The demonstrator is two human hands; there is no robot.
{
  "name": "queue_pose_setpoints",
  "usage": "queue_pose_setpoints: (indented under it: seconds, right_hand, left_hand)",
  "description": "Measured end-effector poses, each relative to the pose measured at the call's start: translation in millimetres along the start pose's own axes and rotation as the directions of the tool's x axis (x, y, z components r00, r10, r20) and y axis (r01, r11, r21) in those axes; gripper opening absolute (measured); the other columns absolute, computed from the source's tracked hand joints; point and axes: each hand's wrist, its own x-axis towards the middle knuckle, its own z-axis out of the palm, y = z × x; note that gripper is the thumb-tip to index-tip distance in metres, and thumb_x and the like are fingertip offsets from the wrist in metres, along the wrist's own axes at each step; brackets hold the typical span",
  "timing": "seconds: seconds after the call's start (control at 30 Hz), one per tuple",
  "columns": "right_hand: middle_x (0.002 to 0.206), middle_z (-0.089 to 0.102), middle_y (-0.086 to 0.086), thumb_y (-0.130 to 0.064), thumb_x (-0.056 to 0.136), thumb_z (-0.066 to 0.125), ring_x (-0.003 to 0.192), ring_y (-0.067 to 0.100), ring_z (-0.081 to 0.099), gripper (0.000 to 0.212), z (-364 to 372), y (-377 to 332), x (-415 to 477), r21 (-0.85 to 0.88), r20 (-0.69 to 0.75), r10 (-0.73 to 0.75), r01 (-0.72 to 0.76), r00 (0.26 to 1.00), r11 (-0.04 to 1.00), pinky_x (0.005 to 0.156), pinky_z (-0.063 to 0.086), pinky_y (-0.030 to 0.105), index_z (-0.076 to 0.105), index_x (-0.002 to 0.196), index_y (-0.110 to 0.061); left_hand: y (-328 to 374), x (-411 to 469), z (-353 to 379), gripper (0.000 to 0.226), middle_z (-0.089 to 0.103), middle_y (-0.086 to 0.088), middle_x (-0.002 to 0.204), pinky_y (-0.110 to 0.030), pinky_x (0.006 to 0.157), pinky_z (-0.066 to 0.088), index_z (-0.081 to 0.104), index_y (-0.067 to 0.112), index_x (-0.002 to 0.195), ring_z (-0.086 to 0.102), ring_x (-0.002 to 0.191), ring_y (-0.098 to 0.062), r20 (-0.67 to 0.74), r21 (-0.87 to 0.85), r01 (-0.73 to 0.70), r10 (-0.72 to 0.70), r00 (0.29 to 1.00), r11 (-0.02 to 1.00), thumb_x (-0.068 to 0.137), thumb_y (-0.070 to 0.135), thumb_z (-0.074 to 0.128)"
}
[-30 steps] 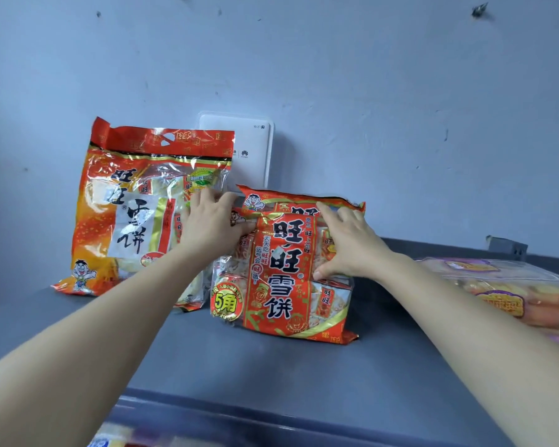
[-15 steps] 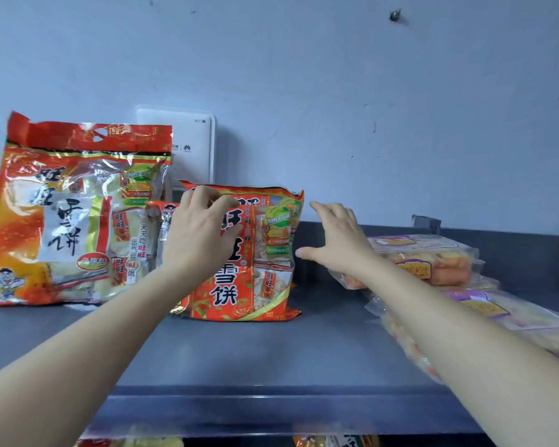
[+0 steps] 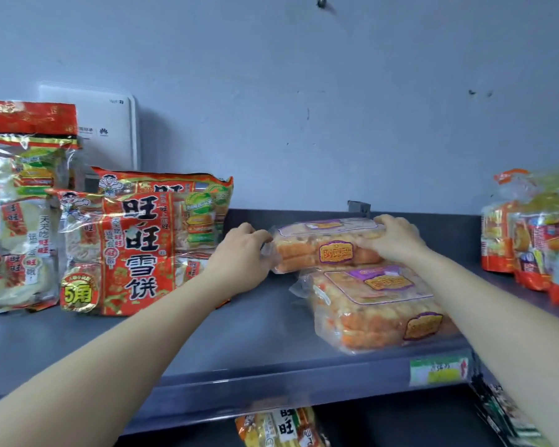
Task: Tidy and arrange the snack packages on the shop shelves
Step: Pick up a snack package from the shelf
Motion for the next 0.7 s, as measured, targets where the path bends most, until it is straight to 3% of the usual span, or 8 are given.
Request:
queue_pose_setpoints:
  seconds: [0.1,0.17,0.23,0.33,0.4,0.5,0.6,0.7]
  right_hand:
    - [0.145,0.045,0.007,-0.05,0.084,0.065,0.132,0.027,0.042,0.071,-7,19,22,0.166,0.066,-0.023,0.012,0.998,0.986,0.106,0.038,0.039,0.043,0.14,-0.013]
    - [0.141,0.05,0.007,-0.046,0.089,0.061,0.125,0.024,0.048,0.06,-12,30,37,0.295,0.145,-0.027,-0.017,0.989,0.955,0.098,0.04,0.034,0.049,0.136,-0.011]
    - [0.134,0.054,0.007,-0.048,0.091,0.057,0.117,0.024,0.052,0.055,-14,41,51,0.357,0.223,-0.011,-0.071,0.975,0.931,0.086,0.043,0.033,0.053,0.132,-0.011]
    - [0.107,0.063,0.007,-0.043,0.091,0.061,0.094,0.022,0.062,0.042,-13,51,68,0.454,0.351,-0.031,-0.141,0.936,0.88,0.069,0.052,0.031,0.061,0.116,-0.009]
    - [0.077,0.061,0.004,-0.025,0.09,0.065,0.068,0.016,0.06,0.017,-15,55,78,0.536,0.364,-0.054,-0.162,0.93,0.828,0.059,0.054,0.028,0.064,0.091,-0.008]
    - [0.064,0.054,0.007,-0.004,0.081,0.061,0.051,0.016,0.049,0.008,-19,67,98,0.608,0.3,-0.01,-0.184,0.954,0.773,0.049,0.044,0.023,0.059,0.076,-0.008]
    - [0.06,0.046,0.008,-0.002,0.072,0.057,0.043,0.017,0.036,0.01,-24,93,115,0.625,0.248,0.068,-0.213,0.966,0.751,0.045,0.031,0.02,0.053,0.072,-0.011]
    - [0.063,0.051,0.006,-0.015,0.078,0.065,0.047,0.017,0.044,0.01,-23,116,121,0.593,0.302,0.126,-0.289,0.945,0.751,0.048,0.037,0.022,0.055,0.076,-0.013]
  left_hand:
    - [18,25,18,0.057,0.046,-0.015,0.138,-0.035,0.102,0.038,0.043,0.013,0.141,0.046,0.126,-0.032,0.126,-0.181,0.242,-0.221,0.967,0.953,0.095,0.048,0.048]
    - [24,43,30,0.068,0.044,-0.016,0.144,-0.035,0.101,0.038,0.037,0.008,0.144,0.045,0.129,-0.032,0.177,-0.337,0.421,-0.382,0.907,0.842,0.095,0.054,0.045]
    - [25,60,42,0.074,0.054,-0.016,0.134,-0.037,0.094,0.048,0.043,0.006,0.14,0.055,0.118,-0.033,0.279,-0.54,0.585,-0.526,0.803,0.606,0.092,0.062,0.045]
    - [27,76,54,0.051,0.069,-0.008,0.094,-0.03,0.062,0.056,0.062,0.01,0.114,0.066,0.077,-0.026,0.442,-0.728,0.651,-0.578,0.686,0.217,0.09,0.054,0.056]
    - [32,84,58,0.035,0.068,-0.005,0.088,-0.027,0.063,0.049,0.064,0.015,0.109,0.064,0.071,-0.023,0.436,-0.735,0.65,-0.6,0.671,0.193,0.088,0.042,0.064]
    - [47,95,54,0.024,0.064,-0.005,0.077,-0.025,0.063,0.045,0.059,0.016,0.094,0.06,0.065,-0.021,0.411,-0.715,0.657,-0.618,0.67,0.237,0.085,0.037,0.067]
    - [69,99,55,0.028,0.062,-0.005,0.062,-0.021,0.053,0.043,0.058,0.014,0.092,0.058,0.052,-0.018,0.49,-0.648,0.712,-0.567,0.662,0.271,0.083,0.039,0.066]
    - [77,102,66,0.038,0.06,-0.008,0.065,-0.025,0.059,0.04,0.058,0.012,0.095,0.054,0.054,-0.02,0.481,-0.579,0.736,-0.582,0.655,0.351,0.081,0.046,0.067]
